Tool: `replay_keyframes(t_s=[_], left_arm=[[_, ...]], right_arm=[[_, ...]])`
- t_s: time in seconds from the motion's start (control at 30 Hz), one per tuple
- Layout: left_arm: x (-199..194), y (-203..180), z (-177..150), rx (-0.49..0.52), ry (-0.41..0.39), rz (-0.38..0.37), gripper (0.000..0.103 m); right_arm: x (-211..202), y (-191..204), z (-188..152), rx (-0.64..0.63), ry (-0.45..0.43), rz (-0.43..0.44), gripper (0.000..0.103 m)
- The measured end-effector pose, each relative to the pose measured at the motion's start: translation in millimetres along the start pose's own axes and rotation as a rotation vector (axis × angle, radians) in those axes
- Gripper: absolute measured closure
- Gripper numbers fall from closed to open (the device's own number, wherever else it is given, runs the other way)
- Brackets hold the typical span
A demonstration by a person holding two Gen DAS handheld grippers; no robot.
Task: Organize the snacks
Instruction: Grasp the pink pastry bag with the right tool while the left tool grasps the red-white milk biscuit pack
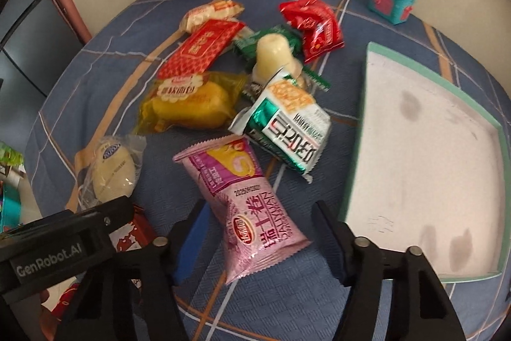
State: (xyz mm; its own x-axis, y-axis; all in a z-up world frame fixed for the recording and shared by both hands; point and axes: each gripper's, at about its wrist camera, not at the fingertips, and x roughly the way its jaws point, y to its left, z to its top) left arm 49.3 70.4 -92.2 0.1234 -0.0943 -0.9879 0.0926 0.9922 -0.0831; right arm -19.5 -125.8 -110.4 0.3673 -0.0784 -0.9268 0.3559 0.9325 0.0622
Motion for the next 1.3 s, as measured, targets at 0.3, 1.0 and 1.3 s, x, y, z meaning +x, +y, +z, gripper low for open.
replay_keyframes(t_s=[0.3, 1.0, 1.3], left_arm=[[16.7, 1.0, -7.2, -0.011, 0.047, -0.035, 0.032], [23.1, -48.4, -19.2, 0.063, 0.033, -0.082, 0.055], [-6.9, -70.1, -19.7, 0.096, -0.044, -0.124, 0.056]], right_arm=[[3.8, 2.7, -10.2, -0.005, 0.054, 0.007, 0.055], [-7.8, -3.2, -26.8, 0.034, 0.064, 0.003, 0.061], [-42.5, -17.7, -21.4, 0.066, -0.008, 0.019, 0.062]])
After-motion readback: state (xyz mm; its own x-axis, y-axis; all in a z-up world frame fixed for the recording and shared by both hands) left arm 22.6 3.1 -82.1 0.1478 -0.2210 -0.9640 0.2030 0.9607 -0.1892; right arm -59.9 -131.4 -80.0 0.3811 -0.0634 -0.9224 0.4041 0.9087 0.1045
